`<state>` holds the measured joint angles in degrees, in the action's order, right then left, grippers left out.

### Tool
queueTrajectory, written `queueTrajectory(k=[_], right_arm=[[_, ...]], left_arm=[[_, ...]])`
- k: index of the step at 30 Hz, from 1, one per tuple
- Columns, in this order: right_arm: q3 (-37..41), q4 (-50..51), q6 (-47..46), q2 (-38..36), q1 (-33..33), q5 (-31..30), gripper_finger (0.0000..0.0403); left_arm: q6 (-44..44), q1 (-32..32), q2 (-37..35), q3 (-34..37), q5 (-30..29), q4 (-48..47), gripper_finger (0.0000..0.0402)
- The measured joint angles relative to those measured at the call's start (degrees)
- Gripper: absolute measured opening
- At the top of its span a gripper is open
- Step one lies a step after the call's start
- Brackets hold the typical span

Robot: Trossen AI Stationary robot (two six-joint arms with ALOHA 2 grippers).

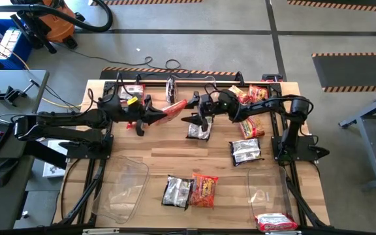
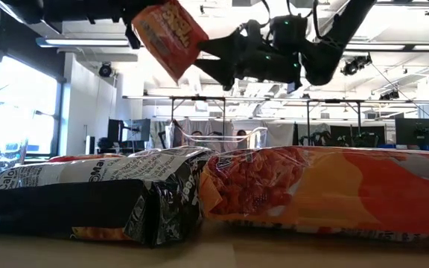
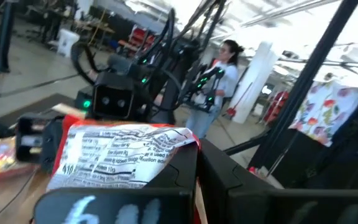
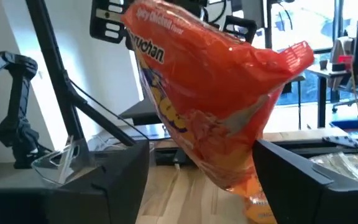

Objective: Sort Maruchan noodles
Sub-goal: Put the middle left orange noodle pack into the bottom left transparent bin

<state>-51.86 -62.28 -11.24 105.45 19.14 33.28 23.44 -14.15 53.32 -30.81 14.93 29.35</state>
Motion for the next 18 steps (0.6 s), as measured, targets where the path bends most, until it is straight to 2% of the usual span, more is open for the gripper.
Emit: queueTrajectory(k=[8,11,18], right_arm=[[0.3,-0.3,-2.1,0.0,2.2,3.1,0.0267],[0.3,-3.2,-3.7,0.0,2.7,4.6,0.0267],[0.1,-5.7,-3.9,0.1,2.4,4.8,0.0267]], left_arm=[[-1.1,-0.1,-0.7,0.0,0.1,0.8,0.0000],[-1.5,-0.1,-0.7,0.0,0.2,0.9,0.0000],[-1.6,0.0,-0.8,0.0,1.1,2.4,0.0000]])
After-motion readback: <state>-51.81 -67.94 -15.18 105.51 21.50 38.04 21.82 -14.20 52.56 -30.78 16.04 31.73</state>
